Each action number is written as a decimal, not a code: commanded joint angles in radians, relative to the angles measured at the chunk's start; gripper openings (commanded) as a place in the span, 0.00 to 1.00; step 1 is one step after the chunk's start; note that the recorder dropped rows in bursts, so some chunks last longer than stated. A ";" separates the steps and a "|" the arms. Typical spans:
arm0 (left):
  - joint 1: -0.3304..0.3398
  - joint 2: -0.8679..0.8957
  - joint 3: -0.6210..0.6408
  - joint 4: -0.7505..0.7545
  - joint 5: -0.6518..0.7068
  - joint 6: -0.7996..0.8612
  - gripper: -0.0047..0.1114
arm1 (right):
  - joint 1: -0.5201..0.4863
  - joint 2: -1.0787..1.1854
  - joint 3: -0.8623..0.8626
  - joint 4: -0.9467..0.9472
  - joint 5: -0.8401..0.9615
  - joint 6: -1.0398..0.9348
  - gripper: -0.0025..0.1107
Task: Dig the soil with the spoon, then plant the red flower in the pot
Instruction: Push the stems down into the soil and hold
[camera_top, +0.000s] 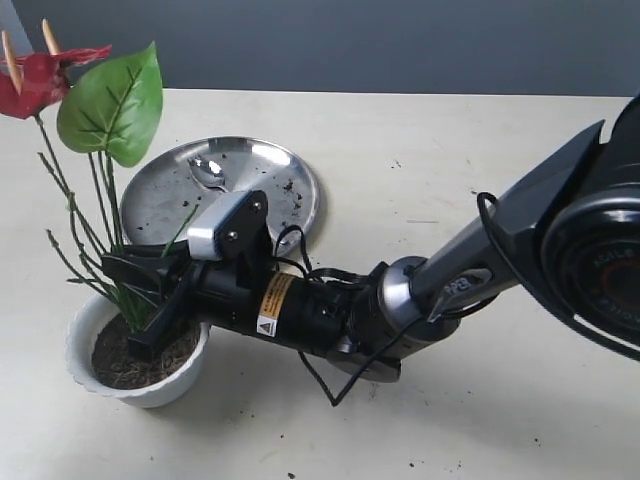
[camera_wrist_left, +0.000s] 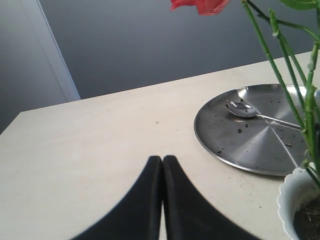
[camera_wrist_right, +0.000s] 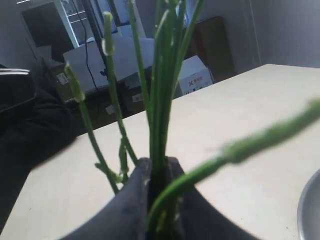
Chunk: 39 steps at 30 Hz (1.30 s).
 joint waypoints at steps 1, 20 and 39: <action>-0.002 -0.004 0.002 -0.001 -0.006 -0.005 0.04 | 0.000 -0.029 0.020 0.001 0.026 -0.010 0.02; -0.002 -0.004 0.002 -0.001 -0.006 -0.005 0.04 | 0.000 -0.055 0.020 -0.067 0.030 -0.024 0.02; -0.002 -0.004 0.002 -0.001 -0.006 -0.005 0.04 | 0.000 -0.055 0.020 -0.154 0.026 -0.001 0.02</action>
